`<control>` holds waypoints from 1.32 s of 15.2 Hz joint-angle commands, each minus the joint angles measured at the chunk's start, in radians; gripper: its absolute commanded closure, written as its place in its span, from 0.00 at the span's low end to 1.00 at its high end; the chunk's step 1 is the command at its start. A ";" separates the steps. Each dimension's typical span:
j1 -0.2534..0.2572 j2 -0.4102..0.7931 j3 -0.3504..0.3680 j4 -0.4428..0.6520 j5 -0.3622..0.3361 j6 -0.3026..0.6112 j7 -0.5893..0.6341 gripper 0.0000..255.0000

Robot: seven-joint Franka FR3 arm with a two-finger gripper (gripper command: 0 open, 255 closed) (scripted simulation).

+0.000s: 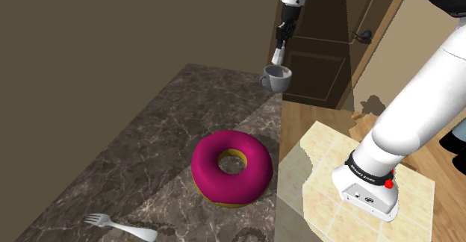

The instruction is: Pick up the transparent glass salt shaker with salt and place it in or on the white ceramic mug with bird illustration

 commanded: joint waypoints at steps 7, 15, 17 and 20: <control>0.000 0.023 0.000 -0.089 0.008 0.112 -0.011 1.00; 0.000 0.023 0.000 -0.089 0.008 0.112 -0.011 1.00; 0.000 0.023 0.000 -0.089 0.008 0.112 -0.011 0.00; 0.000 0.023 0.000 -0.089 0.008 0.112 -0.011 0.00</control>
